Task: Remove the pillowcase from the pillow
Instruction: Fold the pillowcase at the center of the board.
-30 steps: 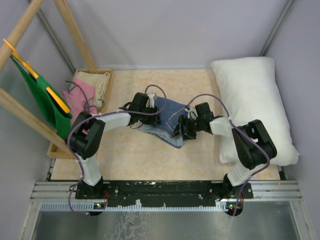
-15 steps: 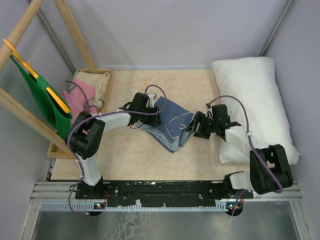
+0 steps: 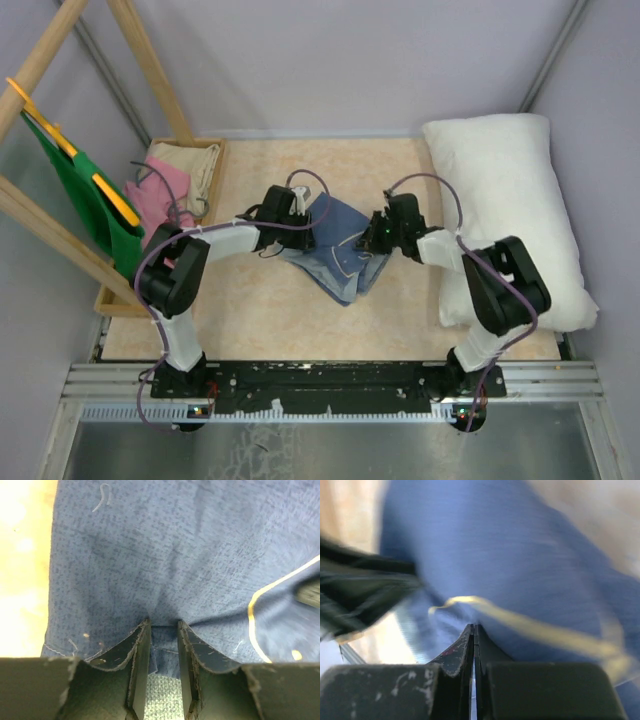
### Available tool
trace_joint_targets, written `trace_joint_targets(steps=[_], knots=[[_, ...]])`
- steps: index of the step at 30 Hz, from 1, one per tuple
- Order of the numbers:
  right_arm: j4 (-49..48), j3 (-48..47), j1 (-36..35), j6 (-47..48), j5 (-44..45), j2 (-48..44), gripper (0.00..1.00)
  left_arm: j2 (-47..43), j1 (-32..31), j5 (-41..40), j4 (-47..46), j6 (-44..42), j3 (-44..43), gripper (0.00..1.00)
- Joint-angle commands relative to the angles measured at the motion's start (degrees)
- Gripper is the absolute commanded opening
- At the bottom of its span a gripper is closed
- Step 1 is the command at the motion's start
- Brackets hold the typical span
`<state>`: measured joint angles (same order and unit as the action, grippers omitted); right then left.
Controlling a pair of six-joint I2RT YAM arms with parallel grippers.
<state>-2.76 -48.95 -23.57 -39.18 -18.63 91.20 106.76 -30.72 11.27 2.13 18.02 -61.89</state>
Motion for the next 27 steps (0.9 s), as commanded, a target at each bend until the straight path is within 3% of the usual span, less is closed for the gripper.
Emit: trace_joint_targets(steps=[1,6,11,16,22,25,27], knots=[[-9.68,4.71,5.38,-4.62,-3.73,7.61,0.0,-0.6,0.44,-2.13,3.51,0.26,3.4,0.33],[-9.28,0.82,7.16,-3.0,-1.95,14.9,0.0,-1.6,-0.37,-0.54,-0.35,4.91,7.22,0.25],[-6.99,-8.05,10.29,-1.67,-2.74,22.37,0.0,-1.65,-4.56,-1.17,-6.64,13.91,9.9,0.29],[1.56,-20.31,16.28,4.84,-3.75,26.5,0.0,-1.44,-7.55,1.09,-16.0,23.0,9.96,0.32],[11.53,-32.78,17.86,11.18,-9.79,26.58,0.12,-1.57,-7.51,-1.28,-12.26,16.69,1.14,0.47],[11.82,-32.61,17.86,11.28,-10.59,22.75,0.18,-3.52,-5.29,-2.17,-5.85,10.19,-3.1,0.55],[11.67,-31.53,17.82,11.46,-10.01,19.68,0.3,-5.51,-3.56,-1.56,-1.96,7.42,-4.25,0.59]])
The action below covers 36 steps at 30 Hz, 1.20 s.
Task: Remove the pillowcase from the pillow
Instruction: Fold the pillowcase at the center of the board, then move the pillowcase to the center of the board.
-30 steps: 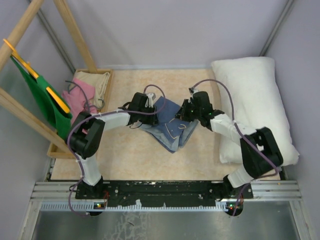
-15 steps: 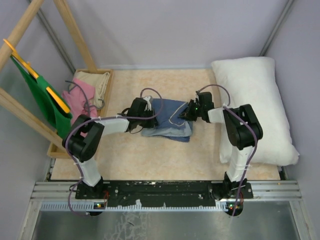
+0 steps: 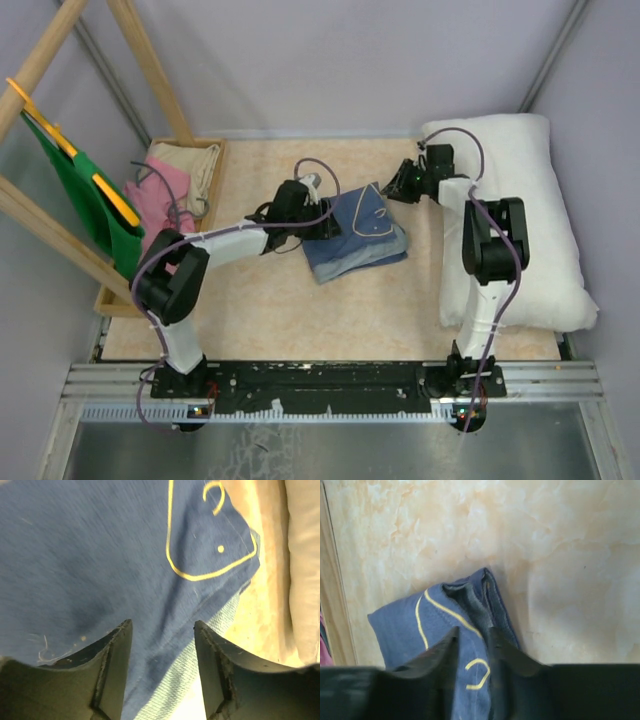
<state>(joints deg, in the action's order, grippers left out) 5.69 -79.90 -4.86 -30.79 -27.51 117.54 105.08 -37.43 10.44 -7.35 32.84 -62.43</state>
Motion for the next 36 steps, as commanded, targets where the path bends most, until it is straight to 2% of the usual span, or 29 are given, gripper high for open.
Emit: trace_joint_targets(steps=[1,3,5,8,9,12,13,16,24,30,36], knots=[[3.07,0.09,-0.95,3.15,-0.44,-8.28,0.38,-4.7,3.96,-0.42,8.37,-8.6,-3.86,0.61],[3.03,1.4,-1.44,3.22,1.56,-11.3,0.47,-6.7,4.63,-1.43,11.52,-10.86,-3.46,0.64],[3.46,2.64,-2.42,3.91,4.52,-13.9,0.5,-8.62,4.65,-3.17,13.63,-12.28,-2.11,0.67],[4.24,4.26,-5.5,5.29,8.21,-16.08,0.46,-10.69,4.64,-5.41,14.2,-12.64,1.59,0.67],[4.47,4.57,-6.88,5.91,8.9,-16.07,0.38,-10.98,4.6,-6.11,13.9,-12.55,2.82,0.65],[5.19,4.88,-11.49,7.1,10.06,-14.17,0.05,-10.59,4.65,-7.71,13.37,-12.26,5.02,0.58],[5.13,4.93,-12.79,7.06,9.92,-13.33,0.0,-10.28,4.65,-8.09,13.15,-12.16,5.3,0.55],[2.86,5.56,-16.77,5.87,9.37,-11.39,0.0,-8.62,4.72,-8.88,11.88,-12.13,5.31,0.47],[-6.38,9.97,-18.09,-3.04,4.23,-6.75,0.0,-0.8,5.95,-10.15,9.8,-12.97,1.21,0.45],[-10.74,17.51,-14.54,-5.4,4.9,-7.83,0.0,5.51,5.97,-8.71,9.21,-13.72,-3.66,0.47],[-12.06,19.43,-8.49,-5.46,5.06,-7.07,0.0,12.1,5.21,-5.59,8.93,-13.63,-10.56,0.47]])
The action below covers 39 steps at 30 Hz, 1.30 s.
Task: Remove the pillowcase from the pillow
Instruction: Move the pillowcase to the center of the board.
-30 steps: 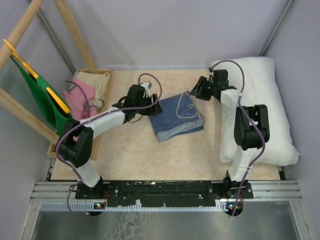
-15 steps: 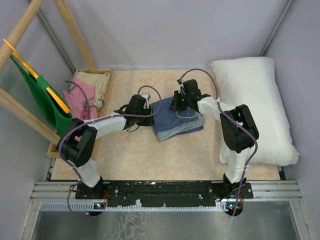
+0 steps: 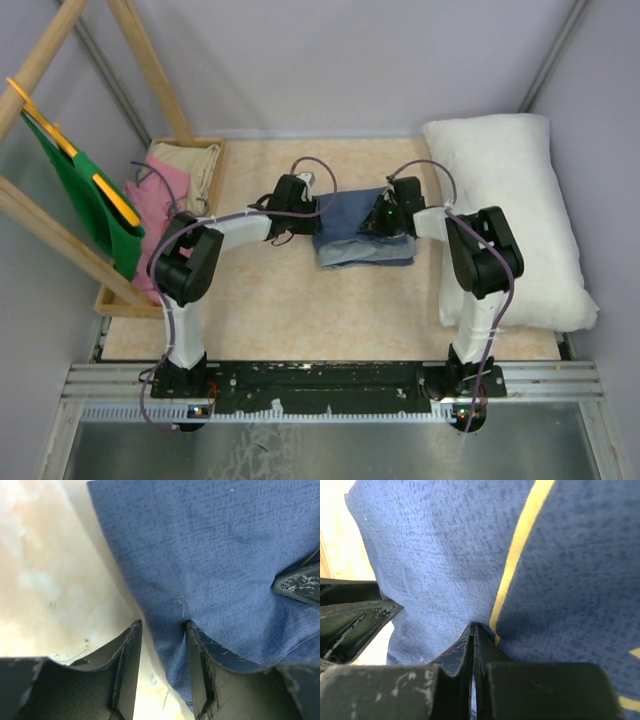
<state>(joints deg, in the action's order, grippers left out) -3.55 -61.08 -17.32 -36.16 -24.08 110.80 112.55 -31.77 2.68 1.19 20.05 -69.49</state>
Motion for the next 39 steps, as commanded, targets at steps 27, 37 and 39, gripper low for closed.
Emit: trace_joint_targets(steps=[27,37,39], knots=[[-2.85,-1.29,15.61,-0.02,2.32,-3.17,0.0,16.39,-7.71,5.39,0.6,5.03,-22.64,0.53],[-3.37,-4.26,15.65,0.21,-4.16,-12.0,0.63,8.07,-5.54,1.41,2.75,-0.31,-22.69,0.92],[-4.98,-4.98,15.65,-1.14,-6.65,-13.46,0.81,4.15,-4.01,2.2,2.63,-1.44,-21.31,0.99]])
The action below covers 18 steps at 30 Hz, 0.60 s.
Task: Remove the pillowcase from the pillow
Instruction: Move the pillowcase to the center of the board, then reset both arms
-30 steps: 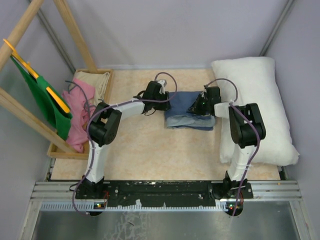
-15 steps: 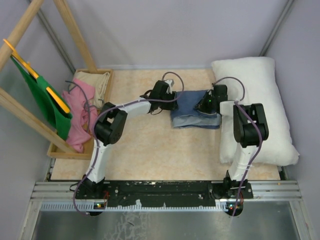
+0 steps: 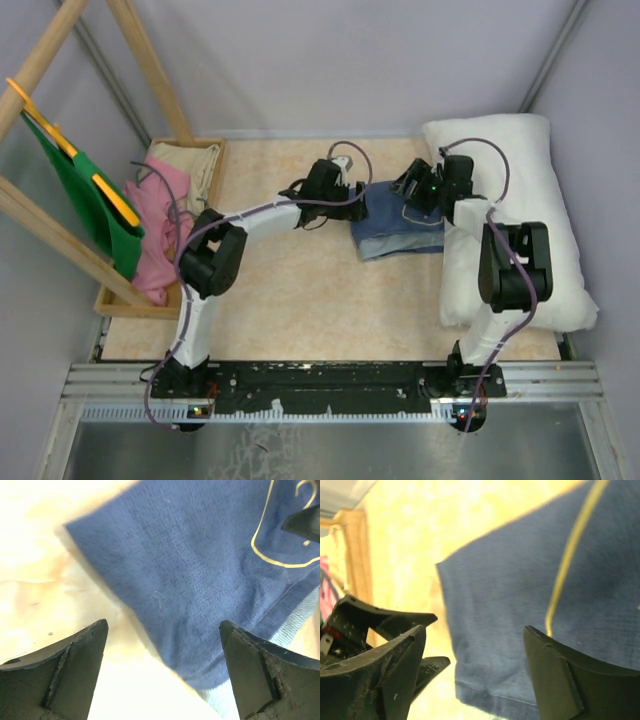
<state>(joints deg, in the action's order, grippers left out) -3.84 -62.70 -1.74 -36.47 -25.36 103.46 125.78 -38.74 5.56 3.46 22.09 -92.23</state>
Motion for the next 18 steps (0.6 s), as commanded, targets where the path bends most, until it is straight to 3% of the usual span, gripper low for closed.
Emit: trace_joint_targets(steps=[1,4,6,10,18], knots=[[-6.25,-3.42,0.07,-1.98,-7.09,-6.87,0.87,-11.35,3.97,0.33,0.24,-3.81,2.18,1.0],[-11.71,-2.31,0.06,-6.14,-8.31,-10.57,0.99,-18.48,7.79,5.88,0.61,-3.76,4.82,1.0],[-15.27,-0.61,0.07,-7.92,-7.32,-13.64,0.99,-22.77,10.57,8.4,1.47,-3.44,7.28,1.0],[-8.93,0.31,0.05,-5.8,-0.9,-19.98,0.99,-32.38,16.15,8.31,3.84,-4.14,13.42,1.0],[-5.57,10.97,-0.42,-3.24,10.28,-31.89,0.99,-52.18,25.02,3.94,6.83,-6.54,28.28,1.0]])
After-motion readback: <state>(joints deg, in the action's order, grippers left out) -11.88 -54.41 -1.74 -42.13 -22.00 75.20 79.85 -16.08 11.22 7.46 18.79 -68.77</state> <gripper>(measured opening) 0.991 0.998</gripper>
